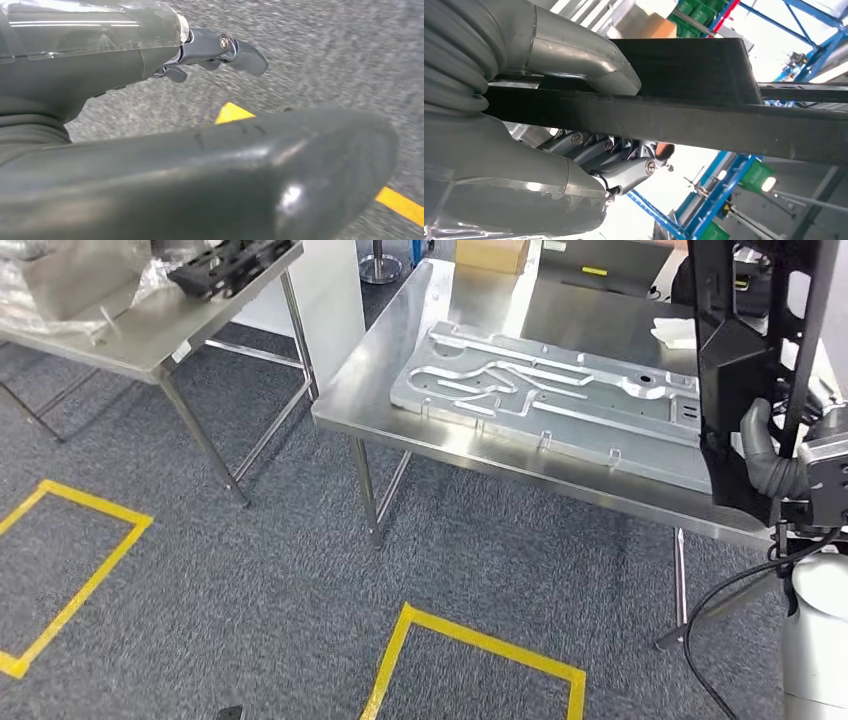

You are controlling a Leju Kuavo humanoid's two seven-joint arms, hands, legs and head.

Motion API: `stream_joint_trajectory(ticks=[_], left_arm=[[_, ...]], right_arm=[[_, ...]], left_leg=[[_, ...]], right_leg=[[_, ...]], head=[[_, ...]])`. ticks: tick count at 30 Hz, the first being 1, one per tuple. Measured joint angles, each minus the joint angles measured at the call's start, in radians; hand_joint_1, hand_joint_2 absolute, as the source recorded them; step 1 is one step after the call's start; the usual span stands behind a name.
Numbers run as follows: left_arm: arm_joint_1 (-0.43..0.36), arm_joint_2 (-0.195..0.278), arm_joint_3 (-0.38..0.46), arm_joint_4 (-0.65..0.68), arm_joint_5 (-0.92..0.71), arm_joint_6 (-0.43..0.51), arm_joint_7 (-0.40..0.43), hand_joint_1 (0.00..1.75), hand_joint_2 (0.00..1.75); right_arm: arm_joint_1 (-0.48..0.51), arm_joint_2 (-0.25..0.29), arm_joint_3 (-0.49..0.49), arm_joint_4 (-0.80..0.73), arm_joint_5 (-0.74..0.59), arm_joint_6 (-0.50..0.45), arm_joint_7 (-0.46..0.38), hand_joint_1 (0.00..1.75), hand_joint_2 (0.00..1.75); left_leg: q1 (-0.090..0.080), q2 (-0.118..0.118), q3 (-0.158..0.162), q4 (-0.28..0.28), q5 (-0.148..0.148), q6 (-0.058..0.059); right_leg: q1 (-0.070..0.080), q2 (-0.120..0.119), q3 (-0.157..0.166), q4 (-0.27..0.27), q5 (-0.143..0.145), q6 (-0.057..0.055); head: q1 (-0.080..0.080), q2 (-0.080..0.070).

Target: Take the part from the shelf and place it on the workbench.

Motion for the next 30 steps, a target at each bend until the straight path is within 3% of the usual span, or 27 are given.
stream_joint_trajectory(ticks=[1,4,6,7,9,10,11,12,15,16,17,19,21,24,26,27,28,30], left_arm=[[-0.001,0.0,0.0,0.0,0.0,0.001,0.0,0.0,0.0],[-0.005,0.002,0.0,0.0,0.001,0.001,-0.003,0.0,0.0],[-0.007,0.003,0.0,0.0,0.001,0.001,-0.003,0.0,0.0],[-0.008,0.003,0.0,0.0,0.001,0.001,-0.003,0.0,0.0],[-0.007,0.002,0.0,0.0,0.001,0.0,-0.003,0.0,0.0],[-0.006,0.002,0.0,0.0,0.002,0.0,-0.003,0.0,0.0],[-0.005,0.002,0.0,0.0,0.002,-0.001,-0.004,0.0,0.0],[-0.003,0.003,0.0,0.0,0.003,-0.002,-0.004,0.0,0.0],[0.005,0.006,0.0,0.002,0.003,-0.002,-0.004,0.0,0.0],[0.006,0.007,0.0,0.003,0.003,-0.002,-0.004,0.0,0.0],[0.006,0.007,0.0,0.004,0.003,-0.002,-0.004,0.0,0.0],[0.004,0.005,0.001,0.004,0.006,-0.002,-0.004,0.0,0.0],[0.001,0.004,0.002,0.003,0.014,-0.001,-0.002,0.0,0.0],[-0.003,0.001,0.003,0.003,0.019,0.0,0.003,0.0,0.0],[-0.002,-0.004,0.003,0.003,0.017,-0.001,0.006,0.0,0.0],[-0.001,-0.006,0.003,0.003,0.017,-0.001,0.006,0.0,0.0],[0.0,-0.009,0.003,0.003,0.017,-0.002,0.006,0.0,0.0],[0.001,-0.011,0.003,0.004,0.017,-0.004,0.006,0.0,0.0]], right_arm=[[-0.003,-0.002,0.0,0.003,0.0,0.001,0.0,1.75,1.75],[-0.02,-0.009,0.0,0.008,0.0,0.006,0.002,1.75,1.75],[-0.035,-0.011,0.0,0.01,0.002,0.01,0.003,1.75,1.75],[-0.041,-0.012,0.001,0.012,0.006,0.014,0.006,1.75,1.75],[-0.055,-0.015,0.008,0.018,0.034,0.033,0.027,1.75,1.75],[-0.065,-0.02,0.017,0.024,0.058,0.049,0.045,1.75,1.75],[-0.077,-0.026,0.028,0.032,0.083,0.065,0.064,1.75,1.75],[-0.09,-0.032,0.038,0.039,0.102,0.077,0.08,1.75,1.75],[-0.118,-0.042,0.056,0.06,0.128,0.093,0.1,1.75,1.75],[-0.125,-0.045,0.062,0.067,0.142,0.099,0.106,1.75,1.75],[-0.134,-0.05,0.07,0.072,0.166,0.107,0.116,1.75,1.75],[-0.156,-0.063,0.087,0.078,0.237,0.128,0.145,1.75,1.75],[-0.189,-0.074,0.107,0.083,0.307,0.15,0.175,1.75,1.75],[-0.23,-0.08,0.141,0.095,0.379,0.178,0.204,1.75,1.75],[-0.235,-0.08,0.159,0.104,0.403,0.187,0.215,1.75,1.75],[-0.234,-0.08,0.165,0.107,0.408,0.188,0.218,1.75,1.75],[-0.232,-0.08,0.169,0.109,0.41,0.189,0.22,1.75,1.75],[-0.226,-0.082,0.173,0.113,0.412,0.191,0.22,1.75,1.75]], left_leg=[[-0.001,0.001,0.009,0.001,-0.009,-0.006],[-0.001,0.003,0.011,0.033,-0.006,-0.025],[0.001,0.004,-0.046,0.136,-0.007,-0.034],[0.003,0.004,-0.09,0.203,-0.024,-0.038],[0.004,0.004,-0.176,0.299,-0.091,-0.041],[0.004,0.004,-0.204,0.31,-0.119,-0.04],[0.003,0.004,-0.22,0.291,-0.126,-0.036],[0.001,0.004,-0.225,0.246,-0.102,-0.03],[-0.012,0.001,-0.218,0.073,0.102,0.0],[-0.016,0.0,-0.215,0.043,0.148,0.006],[-0.019,-0.001,-0.211,0.029,0.162,0.008],[-0.017,0.0,-0.186,0.016,0.153,0.013],[-0.013,0.0,-0.157,0.004,0.142,0.02],[-0.01,-0.001,-0.123,0.001,0.114,0.023],[-0.007,-0.003,-0.092,0.001,0.088,0.021],[-0.007,-0.005,-0.074,0.001,0.075,0.019],[-0.006,-0.007,-0.057,0.001,0.061,0.016],[-0.008,-0.011,-0.034,0.01,0.034,0.005]], right_leg=[[0.002,0.0,0.003,-0.019,0.026,-0.008],[0.002,0.009,0.022,-0.021,0.01,-0.033],[0.0,0.011,0.046,-0.022,-0.007,-0.046],[0.001,0.011,0.058,-0.023,-0.018,-0.05],[0.002,0.013,0.082,-0.023,-0.042,-0.053],[0.004,0.015,0.097,-0.023,-0.054,-0.053],[0.005,0.017,0.114,-0.023,-0.067,-0.053],[0.007,0.018,0.132,-0.023,-0.081,-0.052],[0.013,0.021,0.171,-0.024,-0.119,-0.045],[0.014,0.022,0.179,-0.026,-0.127,-0.04],[0.015,0.024,0.185,-0.022,-0.129,-0.033],[0.012,0.023,0.191,-0.008,-0.126,-0.023],[0.01,0.019,0.157,0.061,-0.129,-0.015],[0.005,0.015,0.032,0.221,-0.193,-0.001],[0.002,0.013,-0.018,0.234,-0.226,0.006],[0.0,0.013,-0.024,0.198,-0.208,0.006],[-0.001,0.012,-0.022,0.14,-0.157,0.005],[0.001,0.009,-0.019,0.025,-0.022,-0.006]], head=[[0.0,0.0],[0.0,0.0],[0.0,0.0],[0.0,0.0],[-0.001,0.0],[0.0,0.0],[0.0,0.0],[-0.001,0.0],[0.0,0.0],[0.0,0.0],[0.0,0.0],[0.0,0.0],[0.0,0.0],[0.0,0.0],[0.0,0.0],[0.0,0.0],[0.0,0.0],[0.001,0.0]])
